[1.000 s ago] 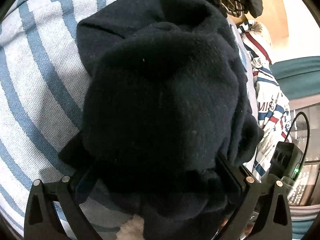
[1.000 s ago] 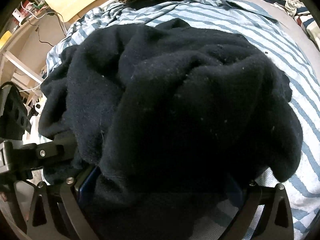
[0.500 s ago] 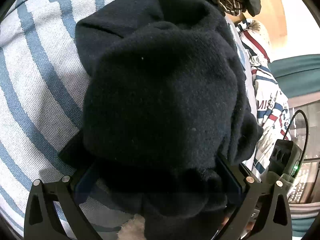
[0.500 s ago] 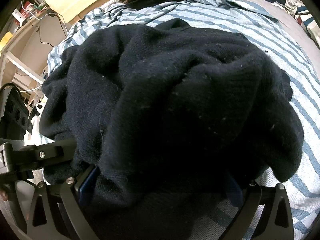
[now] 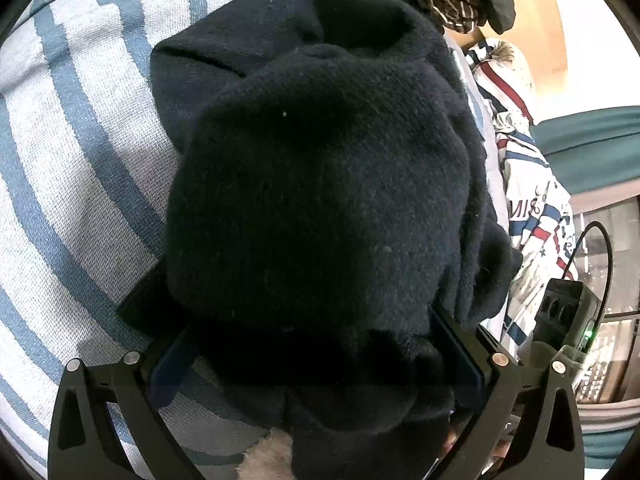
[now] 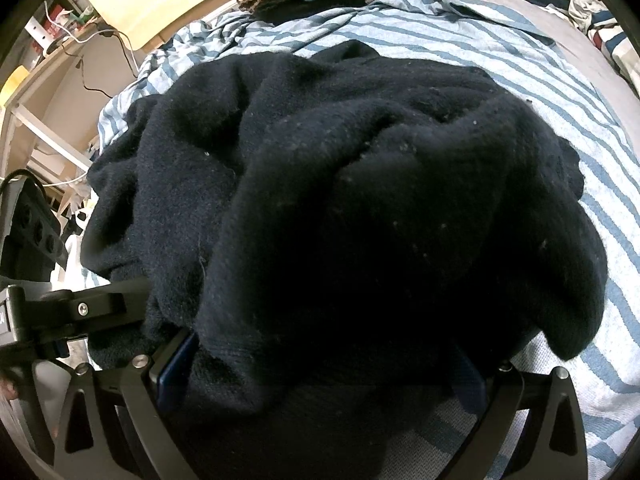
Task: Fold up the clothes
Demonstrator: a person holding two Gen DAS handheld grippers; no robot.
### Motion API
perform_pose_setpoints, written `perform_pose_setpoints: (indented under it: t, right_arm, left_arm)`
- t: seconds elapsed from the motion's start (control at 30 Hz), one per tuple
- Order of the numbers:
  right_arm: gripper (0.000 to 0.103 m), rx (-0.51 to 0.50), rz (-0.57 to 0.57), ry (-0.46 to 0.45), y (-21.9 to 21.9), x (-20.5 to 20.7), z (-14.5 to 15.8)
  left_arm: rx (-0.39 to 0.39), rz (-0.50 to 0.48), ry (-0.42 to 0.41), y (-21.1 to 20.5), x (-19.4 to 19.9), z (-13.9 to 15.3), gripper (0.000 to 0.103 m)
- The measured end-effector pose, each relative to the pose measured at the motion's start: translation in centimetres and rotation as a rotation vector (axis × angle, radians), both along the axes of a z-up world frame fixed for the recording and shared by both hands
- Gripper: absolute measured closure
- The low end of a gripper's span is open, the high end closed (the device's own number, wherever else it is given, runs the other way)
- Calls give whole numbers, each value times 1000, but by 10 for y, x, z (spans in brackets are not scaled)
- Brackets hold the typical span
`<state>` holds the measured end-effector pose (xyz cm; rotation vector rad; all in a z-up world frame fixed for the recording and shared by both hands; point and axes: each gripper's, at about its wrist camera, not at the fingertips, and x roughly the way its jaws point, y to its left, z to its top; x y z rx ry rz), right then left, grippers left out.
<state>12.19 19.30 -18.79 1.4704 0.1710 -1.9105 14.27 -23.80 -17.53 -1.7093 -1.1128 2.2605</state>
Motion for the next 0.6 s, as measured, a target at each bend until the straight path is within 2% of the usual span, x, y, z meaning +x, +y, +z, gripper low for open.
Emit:
perform_pose_setpoints:
  t: [0.17, 0.27, 0.33, 0.4, 0.47, 0.53, 0.57, 0.6]
  right_arm:
    - [0, -16, -2, -8, 17, -2, -1]
    - [0, -25, -17, -23, 27, -3, 0]
    - [0, -56, -48, -61, 38, -7, 7]
    - [10, -114, -79, -99, 49, -12, 17]
    - [11, -179, -97, -96, 57, -21, 34]
    - [12, -243, -106, -80, 40, 18, 67]
    - [12, -261, -100, -81, 23, 4, 76]
    - [12, -264, -86, -85, -7, 17, 85]
  left_arm:
    - [19, 10, 40, -3, 2, 1, 0]
    - [64, 53, 73, -9, 9, 3, 0]
    - [117, 119, 95, -20, 17, 4, 0]
    - [166, 197, 113, -32, 22, 4, 3]
    - [179, 259, 144, -44, 21, 10, 4]
    - [180, 290, 194, -69, 15, 23, 4]
    - [179, 293, 220, -76, 10, 29, 4]
    - [171, 285, 235, -54, 5, 32, 4]
